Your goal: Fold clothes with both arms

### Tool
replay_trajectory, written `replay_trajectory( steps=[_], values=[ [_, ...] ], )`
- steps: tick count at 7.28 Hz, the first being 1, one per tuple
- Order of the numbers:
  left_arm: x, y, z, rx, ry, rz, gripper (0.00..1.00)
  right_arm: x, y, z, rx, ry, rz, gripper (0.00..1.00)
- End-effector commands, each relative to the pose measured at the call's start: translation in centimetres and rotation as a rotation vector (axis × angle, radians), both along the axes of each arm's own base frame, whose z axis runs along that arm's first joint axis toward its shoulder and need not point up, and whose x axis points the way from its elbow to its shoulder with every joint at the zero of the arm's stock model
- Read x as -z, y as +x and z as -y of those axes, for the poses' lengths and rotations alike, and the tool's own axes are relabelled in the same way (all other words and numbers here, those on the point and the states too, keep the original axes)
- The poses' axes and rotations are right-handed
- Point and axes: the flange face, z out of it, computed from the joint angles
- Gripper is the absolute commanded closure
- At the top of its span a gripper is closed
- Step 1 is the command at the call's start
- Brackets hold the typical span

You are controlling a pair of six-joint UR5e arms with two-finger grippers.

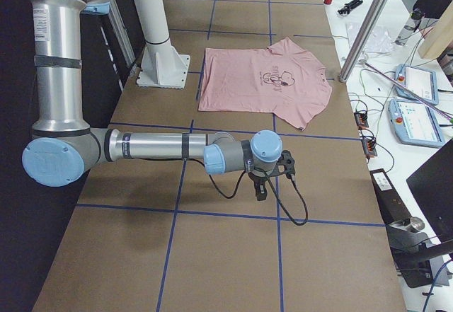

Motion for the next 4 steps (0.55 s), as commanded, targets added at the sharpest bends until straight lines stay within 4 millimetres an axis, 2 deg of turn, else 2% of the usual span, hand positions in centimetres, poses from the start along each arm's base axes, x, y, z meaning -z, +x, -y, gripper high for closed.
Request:
replay_trajectory(
  steps=[1, 2, 3, 4],
  values=[
    [0.8, 0.6, -0.4, -0.012, 0.002, -0.080, 0.00, 5.5, -8.0, 3.8, 0.031, -0.001, 0.023, 0.00],
    [1.2, 1.1, -0.5, -0.029, 0.003, -0.157, 0.00, 9.0, -11.3, 6.5, 0.012, -0.026, 0.037, 0.00],
    [1.7, 1.1, -0.4, -0.032, 0.041, -0.162, 0.00, 12.5, -15.1, 9.8, -0.005, -0.056, 0.050, 0.00],
    [1.6, 1.2, -0.5, -0.033, 0.059, -0.162, 0.00, 15.6, -17.8, 13.4, -0.076, -0.078, 0.025, 0.00]
  ],
)
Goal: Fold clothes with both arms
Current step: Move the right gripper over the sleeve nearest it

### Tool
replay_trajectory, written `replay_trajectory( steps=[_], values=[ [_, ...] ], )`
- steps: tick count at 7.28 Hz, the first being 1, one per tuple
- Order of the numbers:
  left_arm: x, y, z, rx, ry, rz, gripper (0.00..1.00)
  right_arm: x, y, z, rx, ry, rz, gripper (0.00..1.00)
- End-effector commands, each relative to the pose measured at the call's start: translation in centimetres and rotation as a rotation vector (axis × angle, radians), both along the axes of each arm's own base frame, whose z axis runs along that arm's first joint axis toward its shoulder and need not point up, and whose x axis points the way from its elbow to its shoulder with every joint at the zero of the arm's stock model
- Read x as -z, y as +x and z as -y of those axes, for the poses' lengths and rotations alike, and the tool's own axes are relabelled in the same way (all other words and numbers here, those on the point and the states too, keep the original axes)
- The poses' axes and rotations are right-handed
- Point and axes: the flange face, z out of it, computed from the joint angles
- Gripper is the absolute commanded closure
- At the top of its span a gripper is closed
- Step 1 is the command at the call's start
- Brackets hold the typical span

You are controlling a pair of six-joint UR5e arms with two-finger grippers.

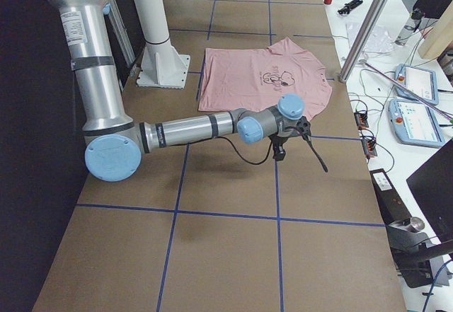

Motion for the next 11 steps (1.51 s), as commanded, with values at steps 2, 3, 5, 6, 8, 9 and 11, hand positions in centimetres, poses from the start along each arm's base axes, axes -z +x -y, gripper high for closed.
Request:
replay_trajectory(
  steps=[2, 3, 5, 6, 8, 9, 11],
  values=[
    [0.3, 0.2, -0.1, -0.006, 0.032, -0.017, 0.00, 8.0, -12.1, 4.5, -0.320, -0.034, 0.001, 0.03],
    [0.7, 0.4, 0.1, -0.010, 0.068, -0.019, 0.00, 7.7, -17.1, 5.4, -0.384, -0.020, 0.033, 0.08],
    [0.6, 0.9, 0.3, -0.021, 0.115, -0.021, 0.00, 7.4, -21.4, 7.5, -0.459, 0.029, -0.047, 0.16],
    [0.0, 1.0, 0.3, -0.024, 0.104, -0.027, 0.00, 6.3, -22.1, 8.0, -0.470, 0.022, -0.077, 0.20],
    [-0.4, 1.2, 0.2, -0.028, 0.093, -0.036, 0.00, 5.0, -22.0, 8.2, -0.486, 0.021, -0.104, 0.21],
    [-0.4, 1.1, 0.2, -0.026, 0.093, -0.036, 0.00, 4.9, -21.9, 8.2, -0.488, 0.021, -0.105, 0.25],
    [-0.4, 1.4, 0.1, -0.036, 0.087, -0.070, 0.00, 4.6, -22.7, 7.8, -0.476, 0.019, -0.108, 0.41]
  ],
)
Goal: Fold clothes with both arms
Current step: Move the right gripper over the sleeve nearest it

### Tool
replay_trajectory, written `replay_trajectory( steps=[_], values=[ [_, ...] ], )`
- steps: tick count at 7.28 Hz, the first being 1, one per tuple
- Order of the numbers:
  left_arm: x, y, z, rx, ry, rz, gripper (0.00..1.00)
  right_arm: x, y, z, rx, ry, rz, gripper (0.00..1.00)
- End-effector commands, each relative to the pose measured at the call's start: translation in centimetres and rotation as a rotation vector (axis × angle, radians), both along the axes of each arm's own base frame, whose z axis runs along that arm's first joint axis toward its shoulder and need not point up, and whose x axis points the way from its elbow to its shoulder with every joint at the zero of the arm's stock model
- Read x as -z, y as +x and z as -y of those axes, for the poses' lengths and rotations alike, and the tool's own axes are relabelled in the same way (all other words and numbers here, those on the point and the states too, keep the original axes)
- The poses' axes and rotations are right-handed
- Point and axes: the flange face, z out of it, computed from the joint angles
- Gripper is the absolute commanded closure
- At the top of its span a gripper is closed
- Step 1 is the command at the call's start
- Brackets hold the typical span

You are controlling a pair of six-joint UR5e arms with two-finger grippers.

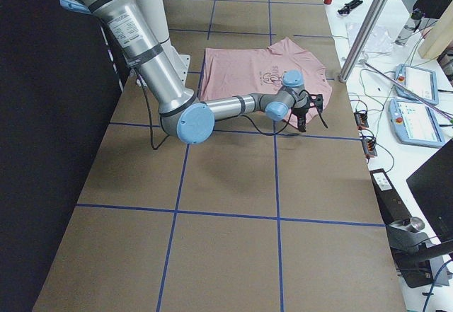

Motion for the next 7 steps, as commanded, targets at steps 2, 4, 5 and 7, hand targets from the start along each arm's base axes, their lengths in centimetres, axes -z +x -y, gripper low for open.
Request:
replay_trajectory(
  steps=[2, 4, 5, 7],
  values=[
    [-0.1, 0.1, 0.0, -0.006, -0.005, -0.018, 0.00, -0.3, -1.0, -0.6, 0.014, -0.004, -0.005, 0.43],
    [-0.1, 0.1, 0.0, -0.006, -0.004, -0.018, 0.00, -0.7, -0.9, -0.5, 0.001, -0.001, -0.019, 0.47],
    [-0.1, 0.1, -0.1, -0.005, -0.004, -0.018, 0.00, -1.0, -0.8, -0.5, -0.003, -0.003, -0.024, 0.51],
    [-0.2, 0.1, -0.1, -0.005, -0.004, -0.018, 0.00, -1.4, -0.9, -0.5, -0.003, -0.010, -0.030, 0.81]
  ],
)
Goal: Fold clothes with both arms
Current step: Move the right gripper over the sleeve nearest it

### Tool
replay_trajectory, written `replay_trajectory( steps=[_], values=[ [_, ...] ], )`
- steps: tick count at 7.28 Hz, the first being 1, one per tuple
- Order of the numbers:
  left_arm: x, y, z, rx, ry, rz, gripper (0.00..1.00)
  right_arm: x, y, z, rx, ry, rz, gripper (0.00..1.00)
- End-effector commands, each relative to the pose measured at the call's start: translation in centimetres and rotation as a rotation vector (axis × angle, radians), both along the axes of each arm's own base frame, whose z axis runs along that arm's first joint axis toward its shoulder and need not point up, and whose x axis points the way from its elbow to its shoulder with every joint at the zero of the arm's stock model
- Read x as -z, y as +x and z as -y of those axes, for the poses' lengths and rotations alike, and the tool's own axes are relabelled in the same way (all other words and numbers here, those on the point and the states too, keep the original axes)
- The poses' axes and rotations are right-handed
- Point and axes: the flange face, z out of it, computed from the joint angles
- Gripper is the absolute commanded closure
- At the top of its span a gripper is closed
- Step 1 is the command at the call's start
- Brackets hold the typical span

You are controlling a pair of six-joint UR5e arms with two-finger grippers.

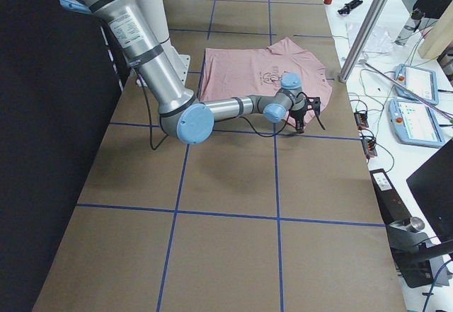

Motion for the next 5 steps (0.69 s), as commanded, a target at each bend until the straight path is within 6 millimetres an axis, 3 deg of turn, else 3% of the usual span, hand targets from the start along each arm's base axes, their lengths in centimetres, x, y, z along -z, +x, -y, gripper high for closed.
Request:
replay_trajectory(
  steps=[1, 2, 5],
  values=[
    [0.0, 0.0, -0.1, 0.000, -0.001, 0.000, 0.00, -0.3, 0.0, 0.0, -0.002, -0.004, -0.005, 0.90],
    [-0.1, 0.0, 0.0, 0.001, -0.001, 0.001, 0.00, -0.2, 0.0, 0.1, -0.003, -0.005, -0.002, 1.00],
    [0.2, 0.0, 0.0, 0.000, 0.005, 0.000, 0.00, 1.1, -0.1, 0.1, -0.003, 0.013, 0.014, 1.00]
  ],
)
